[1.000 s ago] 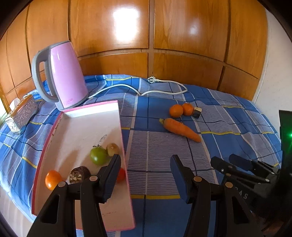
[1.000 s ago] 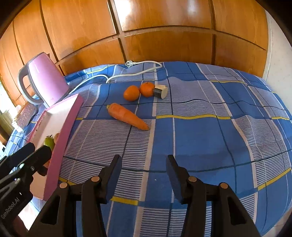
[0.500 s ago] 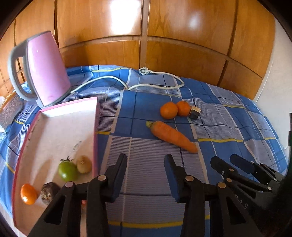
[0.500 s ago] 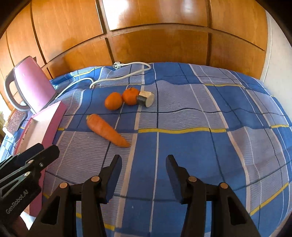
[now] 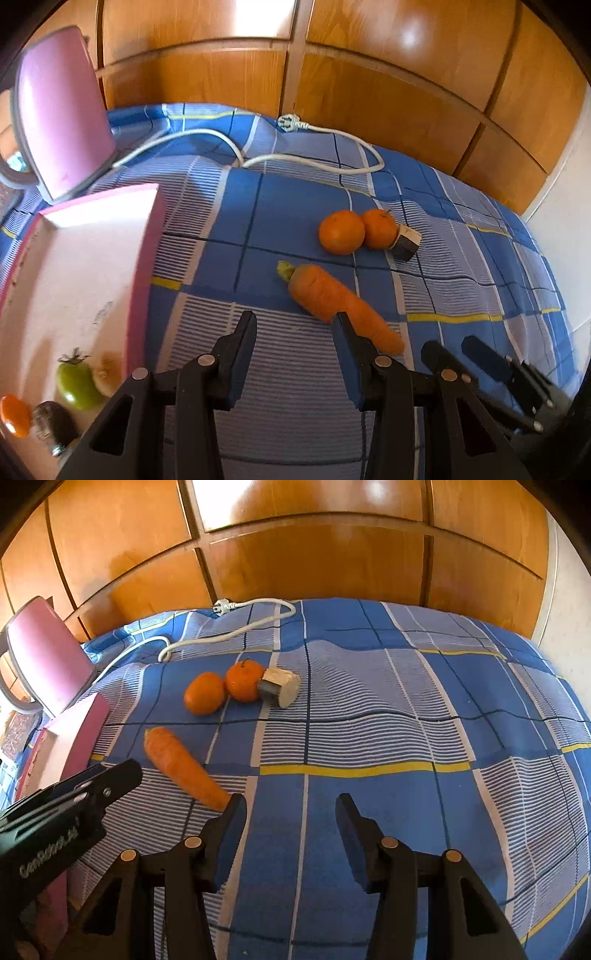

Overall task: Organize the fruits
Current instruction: 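Grasp the orange carrot with the left tool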

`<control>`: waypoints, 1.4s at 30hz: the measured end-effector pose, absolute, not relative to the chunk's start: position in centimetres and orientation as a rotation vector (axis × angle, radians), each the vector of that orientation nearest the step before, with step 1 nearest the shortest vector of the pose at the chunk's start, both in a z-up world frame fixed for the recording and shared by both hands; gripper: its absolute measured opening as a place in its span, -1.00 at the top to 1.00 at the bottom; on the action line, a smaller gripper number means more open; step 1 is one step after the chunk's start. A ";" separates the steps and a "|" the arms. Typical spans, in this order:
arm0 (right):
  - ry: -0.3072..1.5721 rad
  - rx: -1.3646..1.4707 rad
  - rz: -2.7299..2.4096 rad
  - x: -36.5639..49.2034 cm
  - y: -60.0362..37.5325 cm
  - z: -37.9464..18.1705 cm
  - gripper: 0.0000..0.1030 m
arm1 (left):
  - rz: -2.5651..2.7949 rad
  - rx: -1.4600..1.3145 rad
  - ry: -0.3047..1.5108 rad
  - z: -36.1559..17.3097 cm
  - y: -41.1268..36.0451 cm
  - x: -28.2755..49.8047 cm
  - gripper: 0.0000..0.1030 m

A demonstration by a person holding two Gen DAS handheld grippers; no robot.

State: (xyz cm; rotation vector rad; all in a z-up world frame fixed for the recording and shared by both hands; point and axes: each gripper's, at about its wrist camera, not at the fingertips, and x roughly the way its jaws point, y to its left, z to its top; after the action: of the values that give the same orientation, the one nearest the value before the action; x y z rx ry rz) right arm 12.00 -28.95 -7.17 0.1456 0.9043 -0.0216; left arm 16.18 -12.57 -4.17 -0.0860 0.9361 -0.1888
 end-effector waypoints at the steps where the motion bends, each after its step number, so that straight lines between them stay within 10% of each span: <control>1: 0.907 0.148 -0.024 12.1 -29.0 -7.3 0.01 | -0.188 -0.090 0.941 -4.3 -12.7 16.5 0.16; 17: 0.903 0.154 -0.040 13.1 -30.2 -7.9 0.01 | -0.212 -0.123 0.954 -5.2 -16.3 20.4 -0.11; 29: 0.901 0.158 -0.051 13.6 -30.9 -7.9 0.01 | -0.324 -0.066 0.898 -4.4 -16.1 20.4 0.88; 35: 0.903 0.144 -0.043 13.7 -30.3 -8.0 0.01 | -0.290 -0.135 0.959 -4.8 -15.0 21.5 0.28; 42: 0.905 0.138 -0.042 13.6 -30.3 -8.1 0.01 | -0.288 -0.228 1.008 -4.8 -15.6 21.8 0.06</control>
State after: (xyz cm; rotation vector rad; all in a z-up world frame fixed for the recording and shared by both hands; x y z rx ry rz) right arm 13.61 -30.26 -8.07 0.1382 0.9046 -0.0421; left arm 21.84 -15.59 -4.80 -0.2275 1.0084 -0.2876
